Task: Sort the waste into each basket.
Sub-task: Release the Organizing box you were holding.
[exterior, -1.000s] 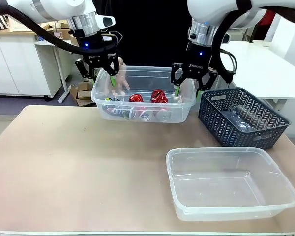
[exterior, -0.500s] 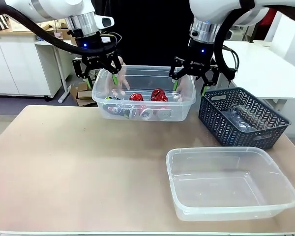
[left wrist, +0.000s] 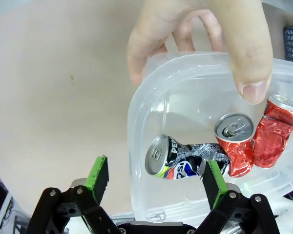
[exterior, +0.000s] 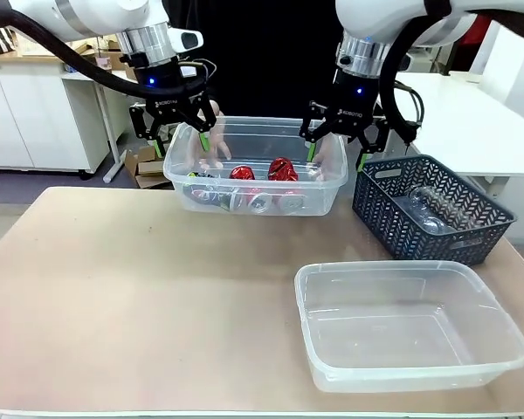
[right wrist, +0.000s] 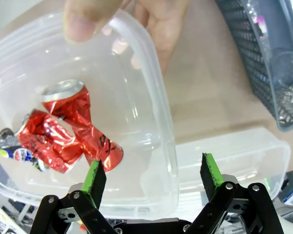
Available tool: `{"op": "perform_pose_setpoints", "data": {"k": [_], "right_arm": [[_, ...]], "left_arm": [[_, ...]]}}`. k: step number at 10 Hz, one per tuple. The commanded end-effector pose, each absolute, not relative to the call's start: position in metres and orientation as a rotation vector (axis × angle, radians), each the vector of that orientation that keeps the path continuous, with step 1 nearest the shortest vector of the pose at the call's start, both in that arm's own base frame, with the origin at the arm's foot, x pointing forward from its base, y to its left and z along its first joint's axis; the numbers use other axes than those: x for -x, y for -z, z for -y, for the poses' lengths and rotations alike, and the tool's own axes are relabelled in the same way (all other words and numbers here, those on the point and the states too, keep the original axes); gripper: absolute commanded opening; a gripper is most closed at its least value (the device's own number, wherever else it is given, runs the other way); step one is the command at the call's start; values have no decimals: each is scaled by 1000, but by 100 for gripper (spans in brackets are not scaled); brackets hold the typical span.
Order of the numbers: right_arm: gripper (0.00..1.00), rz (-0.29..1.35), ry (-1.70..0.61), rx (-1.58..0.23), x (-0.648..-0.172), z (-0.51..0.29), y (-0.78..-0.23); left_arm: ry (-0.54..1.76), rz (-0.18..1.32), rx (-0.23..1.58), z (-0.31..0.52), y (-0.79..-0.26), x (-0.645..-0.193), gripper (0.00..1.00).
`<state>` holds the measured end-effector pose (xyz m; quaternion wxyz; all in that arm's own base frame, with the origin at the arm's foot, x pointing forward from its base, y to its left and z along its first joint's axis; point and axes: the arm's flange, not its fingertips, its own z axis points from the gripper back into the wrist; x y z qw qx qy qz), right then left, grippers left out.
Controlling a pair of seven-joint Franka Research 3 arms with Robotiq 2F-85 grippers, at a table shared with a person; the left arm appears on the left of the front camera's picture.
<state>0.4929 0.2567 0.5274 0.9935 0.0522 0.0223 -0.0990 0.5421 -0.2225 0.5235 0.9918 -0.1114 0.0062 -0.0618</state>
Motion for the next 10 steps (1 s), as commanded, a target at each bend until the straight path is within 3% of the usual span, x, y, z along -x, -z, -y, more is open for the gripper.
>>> {"op": "perform_pose_setpoints", "data": {"k": [1, 3, 5, 7, 10], "right_arm": [[100, -3, 126, -119, -464, -254, -587], [100, 67, 104, -304, -355, -206, -671], [100, -9, 166, -574, -298, -152, -679], [100, -33, 231, -951, -278, -81, -659], [100, -26, 280, -1265, -295, -28, -614]], "left_arm": [[197, 65, 275, 223, -567, -510, 100], [469, 140, 391, 198, -619, -397, 100], [614, 228, 636, 164, -619, -335, 100], [632, 322, 820, 129, -598, -314, 100], [602, 454, 1153, 64, -552, -334, 100]]}}
